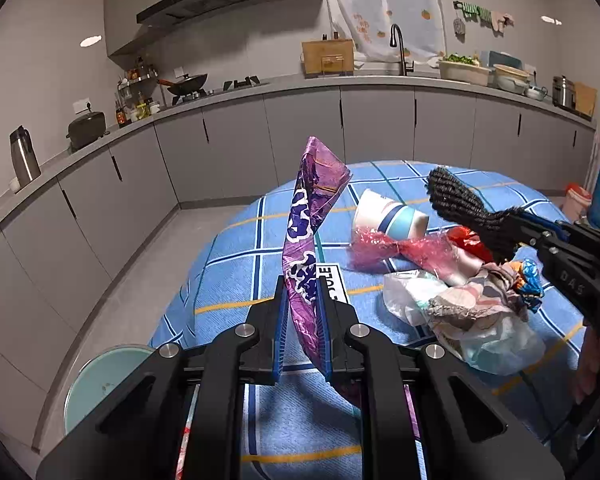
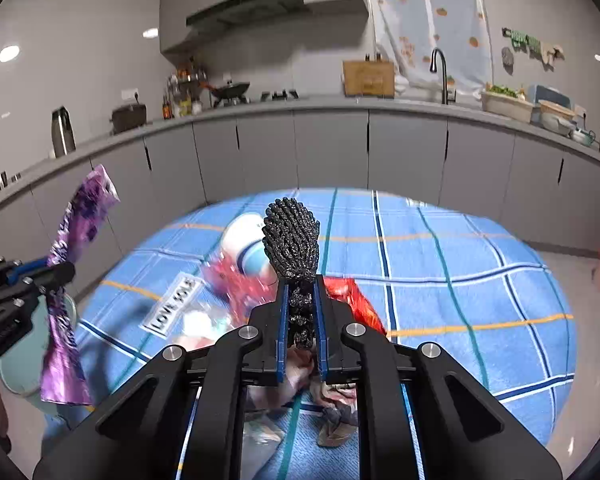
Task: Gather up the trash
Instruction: 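Grasp the purple wrapper with the left tool while the right tool grasps the black hair extension, then carry both held items over the teal bucket and open both tools to drop them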
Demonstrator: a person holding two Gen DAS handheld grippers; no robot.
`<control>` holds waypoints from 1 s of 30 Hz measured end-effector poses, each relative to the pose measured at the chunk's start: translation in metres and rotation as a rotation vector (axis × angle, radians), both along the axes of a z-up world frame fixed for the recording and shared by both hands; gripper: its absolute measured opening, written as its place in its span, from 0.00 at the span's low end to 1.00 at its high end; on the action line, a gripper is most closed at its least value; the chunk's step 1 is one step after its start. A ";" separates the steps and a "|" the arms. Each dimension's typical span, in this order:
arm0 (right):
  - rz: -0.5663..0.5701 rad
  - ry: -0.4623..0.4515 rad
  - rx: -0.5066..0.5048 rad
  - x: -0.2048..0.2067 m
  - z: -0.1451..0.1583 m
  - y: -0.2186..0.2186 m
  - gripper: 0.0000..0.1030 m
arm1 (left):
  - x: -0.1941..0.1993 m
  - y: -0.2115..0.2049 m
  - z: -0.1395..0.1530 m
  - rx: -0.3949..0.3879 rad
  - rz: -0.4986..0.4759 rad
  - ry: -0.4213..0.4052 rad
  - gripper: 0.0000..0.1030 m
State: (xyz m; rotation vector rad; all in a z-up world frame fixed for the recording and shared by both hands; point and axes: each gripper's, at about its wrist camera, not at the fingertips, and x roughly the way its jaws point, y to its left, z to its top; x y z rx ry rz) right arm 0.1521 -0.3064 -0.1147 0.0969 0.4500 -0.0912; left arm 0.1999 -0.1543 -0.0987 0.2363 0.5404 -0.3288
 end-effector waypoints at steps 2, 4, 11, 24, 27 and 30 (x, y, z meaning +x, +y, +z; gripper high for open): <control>-0.003 -0.024 -0.007 -0.007 0.007 0.002 0.12 | -0.003 0.003 0.004 -0.007 0.002 -0.007 0.13; 0.002 -0.045 -0.005 -0.014 0.015 0.005 0.12 | -0.007 0.007 0.008 -0.013 0.007 -0.015 0.13; 0.032 -0.097 0.003 -0.035 0.034 0.022 0.12 | -0.018 0.021 0.017 -0.018 0.037 -0.037 0.13; 0.083 -0.164 -0.015 -0.055 0.058 0.045 0.12 | -0.031 0.035 0.029 -0.016 0.076 -0.060 0.13; 0.107 -0.168 -0.016 -0.056 0.060 0.054 0.12 | -0.032 0.041 0.029 -0.014 0.088 -0.060 0.13; 0.127 -0.169 -0.017 -0.055 0.062 0.062 0.12 | -0.034 0.047 0.031 -0.013 0.100 -0.062 0.13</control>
